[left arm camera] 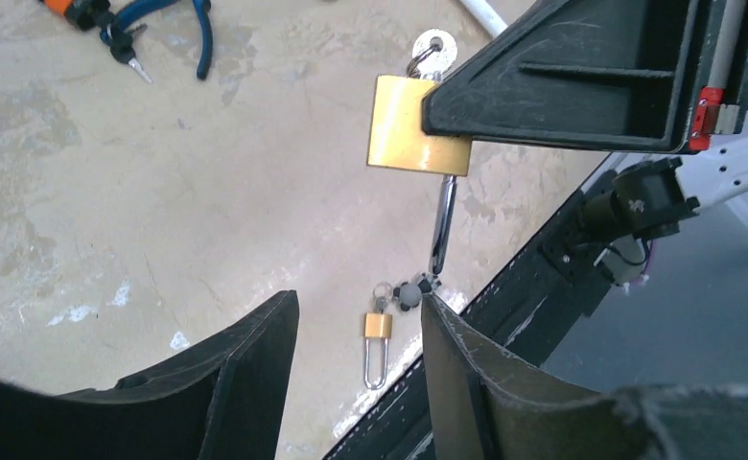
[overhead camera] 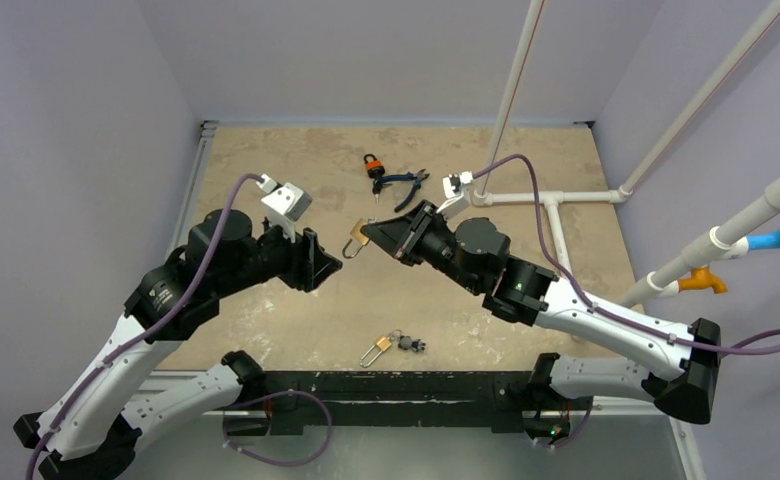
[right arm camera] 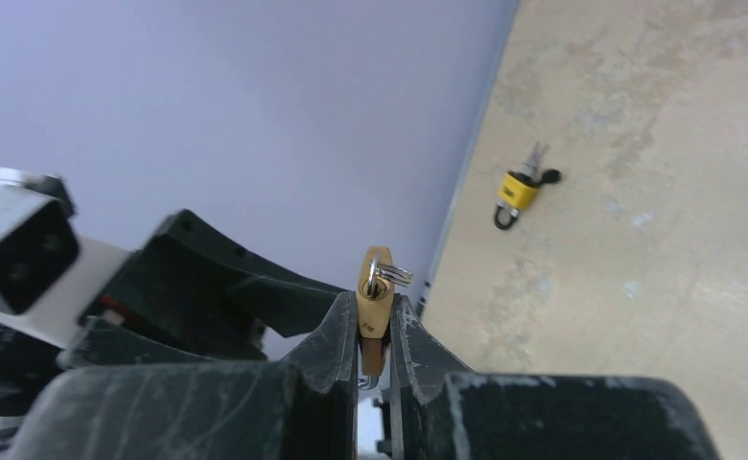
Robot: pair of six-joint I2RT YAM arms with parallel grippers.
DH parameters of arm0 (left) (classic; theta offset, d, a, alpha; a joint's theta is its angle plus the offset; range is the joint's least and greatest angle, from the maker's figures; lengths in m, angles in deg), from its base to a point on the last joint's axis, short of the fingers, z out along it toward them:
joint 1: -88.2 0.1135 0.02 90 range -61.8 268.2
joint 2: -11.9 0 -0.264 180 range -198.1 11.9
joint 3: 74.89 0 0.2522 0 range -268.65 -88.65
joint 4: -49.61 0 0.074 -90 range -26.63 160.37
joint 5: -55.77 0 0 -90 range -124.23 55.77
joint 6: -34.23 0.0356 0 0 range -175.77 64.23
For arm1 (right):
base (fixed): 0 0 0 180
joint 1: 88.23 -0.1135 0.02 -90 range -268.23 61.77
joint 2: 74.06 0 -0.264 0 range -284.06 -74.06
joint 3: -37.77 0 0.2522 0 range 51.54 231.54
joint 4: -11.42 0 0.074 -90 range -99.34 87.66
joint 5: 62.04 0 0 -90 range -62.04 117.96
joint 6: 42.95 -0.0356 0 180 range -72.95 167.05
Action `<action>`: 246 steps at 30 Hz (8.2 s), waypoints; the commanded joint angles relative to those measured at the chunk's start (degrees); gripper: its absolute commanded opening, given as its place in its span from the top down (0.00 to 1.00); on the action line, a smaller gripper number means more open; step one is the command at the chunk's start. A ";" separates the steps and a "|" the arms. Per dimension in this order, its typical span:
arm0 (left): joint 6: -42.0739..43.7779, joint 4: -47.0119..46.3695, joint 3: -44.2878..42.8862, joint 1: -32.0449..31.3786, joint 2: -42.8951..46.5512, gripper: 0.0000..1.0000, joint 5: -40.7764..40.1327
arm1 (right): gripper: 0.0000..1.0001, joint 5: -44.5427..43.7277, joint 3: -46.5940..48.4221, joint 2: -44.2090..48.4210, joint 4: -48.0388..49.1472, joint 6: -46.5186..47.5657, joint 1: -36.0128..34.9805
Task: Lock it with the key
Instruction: Lock the lock.
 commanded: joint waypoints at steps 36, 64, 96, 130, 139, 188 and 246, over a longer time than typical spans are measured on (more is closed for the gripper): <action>0.40 -6.59 -9.69 0.09 -2.62 1.00 8.61 | 0.02 0.51 1.60 4.51 10.85 19.71 0.08; 0.72 6.73 -25.98 0.05 -6.38 1.00 35.00 | 0.31 51.03 8.80 7.12 3.93 48.72 0.08; 0.03 4.94 -22.81 0.06 -8.01 1.00 33.34 | 0.90 49.93 8.04 5.22 5.04 44.70 -0.09; 6.99 3.93 -12.86 -1.03 -0.95 0.61 1.33 | 1.00 40.37 7.48 4.77 8.98 32.61 -0.18; 7.02 3.23 -18.62 -0.91 0.81 0.53 -9.63 | 1.00 40.57 6.26 4.74 8.60 31.92 -0.18; 11.40 -2.20 -11.60 -2.54 5.39 0.54 18.54 | 1.00 39.77 4.40 9.95 8.17 31.17 5.59; -4.98 -17.49 -12.03 2.29 -6.69 1.00 39.60 | 1.00 37.98 4.16 13.75 8.77 35.33 5.89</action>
